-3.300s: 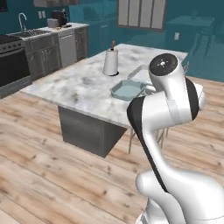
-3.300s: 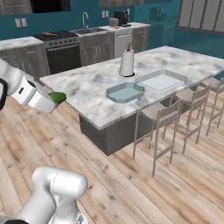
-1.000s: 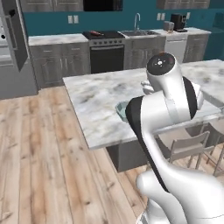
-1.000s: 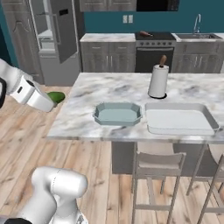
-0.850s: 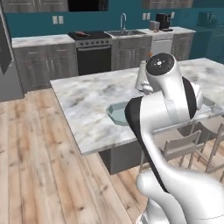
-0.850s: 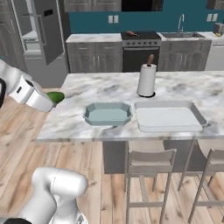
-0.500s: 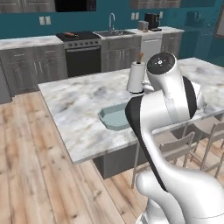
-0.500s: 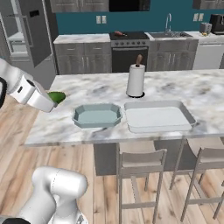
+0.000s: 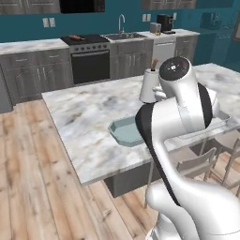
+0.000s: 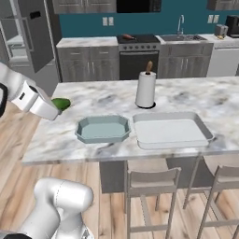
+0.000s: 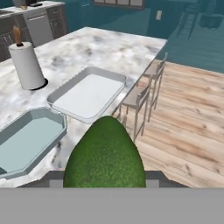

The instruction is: Place the cold items (avocado and eggplant) from the fridge in one tupperware on the dining counter. Place the warm items (kebab skewer and hot dog) in the stove area in another tupperware.

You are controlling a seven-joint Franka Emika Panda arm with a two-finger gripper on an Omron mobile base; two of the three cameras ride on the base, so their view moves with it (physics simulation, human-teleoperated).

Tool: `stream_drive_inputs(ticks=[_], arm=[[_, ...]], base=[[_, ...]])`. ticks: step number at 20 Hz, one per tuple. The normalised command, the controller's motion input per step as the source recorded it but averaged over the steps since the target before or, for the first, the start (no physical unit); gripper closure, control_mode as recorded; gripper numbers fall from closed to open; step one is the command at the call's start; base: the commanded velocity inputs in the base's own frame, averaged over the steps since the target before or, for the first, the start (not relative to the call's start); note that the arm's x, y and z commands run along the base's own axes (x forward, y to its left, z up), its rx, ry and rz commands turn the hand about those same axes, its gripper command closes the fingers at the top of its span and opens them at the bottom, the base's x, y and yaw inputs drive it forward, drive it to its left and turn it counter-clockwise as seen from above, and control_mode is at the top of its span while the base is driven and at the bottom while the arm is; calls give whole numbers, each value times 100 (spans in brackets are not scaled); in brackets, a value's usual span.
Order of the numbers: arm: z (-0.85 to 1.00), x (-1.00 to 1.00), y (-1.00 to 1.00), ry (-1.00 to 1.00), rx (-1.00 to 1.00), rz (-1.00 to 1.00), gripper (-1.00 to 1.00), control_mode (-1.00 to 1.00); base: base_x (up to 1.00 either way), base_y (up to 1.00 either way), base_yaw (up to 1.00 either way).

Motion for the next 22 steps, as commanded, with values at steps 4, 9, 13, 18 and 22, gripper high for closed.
stream_drive_inputs(ticks=[4, 9, 13, 18, 22], arm=[[0, 0, 0, 0, 0, 0, 100, 100], [0, 0, 0, 0, 0, 0, 100, 100], [-2, 9, 0, 0, 0, 0, 100, -100], [-26, 18, -13, 3, 3, 5, 100, -100], [-38, 61, -36, 36, 28, 25, 100, -100]], base=[[61, 0, 4], [54, 0, 4], [7, 0, 0], [0, 0, 0], [0, 0, 0]])
